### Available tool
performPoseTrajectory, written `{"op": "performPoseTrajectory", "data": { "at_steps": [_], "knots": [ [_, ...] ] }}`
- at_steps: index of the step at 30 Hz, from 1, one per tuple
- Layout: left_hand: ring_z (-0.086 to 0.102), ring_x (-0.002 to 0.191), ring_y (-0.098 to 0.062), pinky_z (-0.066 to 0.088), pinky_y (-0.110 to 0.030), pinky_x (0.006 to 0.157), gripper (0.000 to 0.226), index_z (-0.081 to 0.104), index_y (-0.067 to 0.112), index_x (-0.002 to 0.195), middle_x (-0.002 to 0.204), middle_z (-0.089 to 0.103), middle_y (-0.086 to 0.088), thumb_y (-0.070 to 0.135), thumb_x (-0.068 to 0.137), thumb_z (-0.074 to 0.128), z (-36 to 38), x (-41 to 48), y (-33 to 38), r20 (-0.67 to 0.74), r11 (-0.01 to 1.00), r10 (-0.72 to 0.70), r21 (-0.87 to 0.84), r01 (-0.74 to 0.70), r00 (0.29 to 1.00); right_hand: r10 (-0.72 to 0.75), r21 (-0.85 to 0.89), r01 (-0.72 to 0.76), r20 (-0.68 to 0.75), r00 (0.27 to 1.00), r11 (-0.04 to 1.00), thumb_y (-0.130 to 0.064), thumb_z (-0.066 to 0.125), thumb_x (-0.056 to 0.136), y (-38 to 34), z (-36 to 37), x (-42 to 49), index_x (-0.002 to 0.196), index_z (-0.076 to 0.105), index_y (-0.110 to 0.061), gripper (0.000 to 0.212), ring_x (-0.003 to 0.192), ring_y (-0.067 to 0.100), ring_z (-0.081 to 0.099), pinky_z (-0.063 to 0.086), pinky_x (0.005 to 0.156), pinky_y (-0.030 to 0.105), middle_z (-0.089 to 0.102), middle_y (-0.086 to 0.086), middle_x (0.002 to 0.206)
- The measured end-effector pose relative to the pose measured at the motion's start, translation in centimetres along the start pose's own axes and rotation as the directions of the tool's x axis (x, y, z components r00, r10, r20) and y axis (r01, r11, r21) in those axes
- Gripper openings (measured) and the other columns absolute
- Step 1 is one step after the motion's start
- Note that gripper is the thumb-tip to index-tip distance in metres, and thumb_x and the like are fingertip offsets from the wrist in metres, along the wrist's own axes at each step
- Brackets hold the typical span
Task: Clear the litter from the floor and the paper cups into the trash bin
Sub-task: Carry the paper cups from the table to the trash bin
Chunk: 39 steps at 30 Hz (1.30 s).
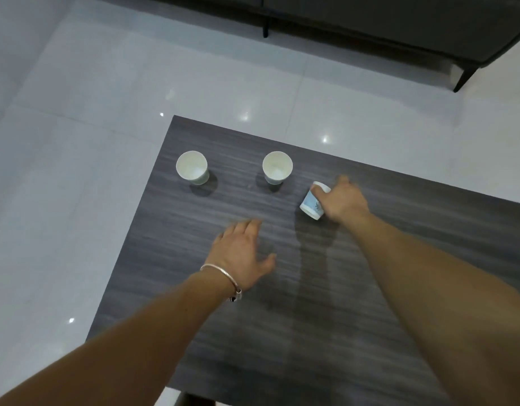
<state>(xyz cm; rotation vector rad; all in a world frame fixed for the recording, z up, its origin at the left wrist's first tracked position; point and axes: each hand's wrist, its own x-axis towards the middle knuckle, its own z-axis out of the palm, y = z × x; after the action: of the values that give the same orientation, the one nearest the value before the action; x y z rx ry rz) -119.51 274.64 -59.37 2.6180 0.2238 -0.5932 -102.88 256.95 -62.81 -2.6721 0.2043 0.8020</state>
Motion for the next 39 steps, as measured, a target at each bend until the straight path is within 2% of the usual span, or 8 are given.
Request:
{"op": "performPoseTrajectory", "data": {
  "at_steps": [7, 17, 19, 21, 23, 27, 32, 39],
  "knots": [
    [0.039, 0.130, -0.024, 0.033, -0.036, 0.109, 0.081, 0.027, 0.014, 0.145, 0.142, 0.042, -0.007, 0.055, 0.081, 0.057, 2.4, 3.3, -1.7, 0.067, 0.985, 0.009, -0.172, 0.002, 0.998, 0.069, 0.103, -0.077, 0.082, 0.994, 0.992, -0.042, 0.065, 0.086, 0.1, 3.6, 0.4, 0.127, 0.048, -0.006, 0.057, 0.114, 0.033, 0.055, 0.039, 0.078, 0.029, 0.057, 0.016, 0.127],
    [0.062, 0.095, -0.017, 0.041, -0.014, 0.070, 0.070, 0.050, 0.017, 0.122, 0.103, 0.062, 0.006, 0.030, 0.059, 0.078, -1.6, 2.2, -6.6, -0.004, 0.800, -0.097, -0.595, 0.075, 0.995, -0.447, 0.348, 0.340, 0.298, 0.843, 0.874, -0.028, 0.077, 0.079, -8.5, 5.4, -9.1, 0.146, 0.037, -0.021, 0.079, 0.126, 0.016, 0.047, 0.036, 0.106, 0.027, 0.045, 0.003, 0.139],
    [0.062, 0.097, -0.019, 0.043, -0.016, 0.072, 0.067, 0.048, 0.016, 0.123, 0.104, 0.061, 0.005, 0.021, 0.064, 0.079, -1.9, 1.8, -8.5, -0.034, 0.814, -0.128, -0.574, 0.085, 0.991, -0.530, 0.291, 0.466, 0.205, 0.823, 0.835, -0.037, 0.074, 0.082, -9.5, 4.9, -8.6, 0.144, 0.042, -0.022, 0.071, 0.121, 0.017, 0.050, 0.043, 0.104, 0.039, 0.051, 0.001, 0.132],
    [0.059, 0.105, -0.022, 0.047, -0.026, 0.083, 0.074, 0.041, 0.019, 0.131, 0.115, 0.060, -0.002, 0.021, 0.066, 0.077, -1.9, 1.2, -10.4, -0.024, 0.837, -0.154, -0.534, 0.117, 0.988, -0.592, 0.045, 0.601, -0.129, 0.796, 0.798, -0.044, 0.070, 0.082, -10.2, 4.2, -6.4, 0.139, 0.049, -0.018, 0.066, 0.119, 0.024, 0.049, 0.044, 0.099, 0.044, 0.055, 0.004, 0.127],
    [0.056, 0.111, -0.026, 0.047, -0.034, 0.092, 0.091, 0.027, 0.027, 0.141, 0.125, 0.053, -0.006, 0.018, 0.064, 0.075, -1.8, 0.4, -12.1, 0.014, 0.846, -0.182, -0.508, 0.163, 0.983, -0.546, -0.153, 0.524, -0.283, 0.789, 0.838, -0.047, 0.071, 0.079, -11.0, 3.5, -3.4, 0.145, 0.040, -0.020, 0.078, 0.127, 0.031, 0.039, 0.040, 0.101, 0.047, 0.044, 0.010, 0.139],
    [0.057, 0.105, -0.026, 0.050, -0.040, 0.090, 0.108, 0.007, 0.048, 0.144, 0.127, 0.042, -0.001, 0.019, 0.063, 0.072, -1.3, -1.8, -14.4, 0.020, 0.863, -0.193, -0.471, 0.180, 0.981, -0.309, -0.389, 0.297, 0.033, 0.951, 0.872, -0.051, 0.070, 0.081, -11.5, 4.3, 1.2, 0.152, 0.008, -0.038, 0.095, 0.142, 0.038, 0.015, 0.035, 0.106, 0.053, 0.005, 0.005, 0.159],
    [0.055, 0.109, -0.029, 0.049, -0.041, 0.090, 0.080, 0.035, 0.030, 0.138, 0.128, 0.045, -0.002, 0.023, 0.068, 0.073, -2.2, -3.6, -15.0, -0.048, 0.875, -0.154, -0.470, 0.114, 0.987, -0.268, -0.385, 0.288, 0.107, 0.957, 0.877, -0.037, 0.061, 0.090, -11.3, 6.3, -1.3, 0.144, 0.035, -0.030, 0.060, 0.124, 0.039, 0.041, 0.044, 0.094, 0.042, 0.034, 0.012, 0.141],
    [0.050, 0.115, -0.029, 0.041, -0.037, 0.097, 0.080, 0.038, 0.021, 0.139, 0.133, 0.050, -0.005, 0.033, 0.069, 0.076, -7.2, -5.7, -13.8, -0.128, 0.962, -0.040, -0.274, 0.004, 0.991, -0.303, -0.272, 0.310, 0.071, 0.950, 0.911, -0.042, 0.062, 0.085, -12.2, 4.8, -12.3, 0.146, 0.033, -0.030, 0.069, 0.123, 0.034, 0.044, 0.045, 0.092, 0.042, 0.038, 0.007, 0.139]
  ]
}}
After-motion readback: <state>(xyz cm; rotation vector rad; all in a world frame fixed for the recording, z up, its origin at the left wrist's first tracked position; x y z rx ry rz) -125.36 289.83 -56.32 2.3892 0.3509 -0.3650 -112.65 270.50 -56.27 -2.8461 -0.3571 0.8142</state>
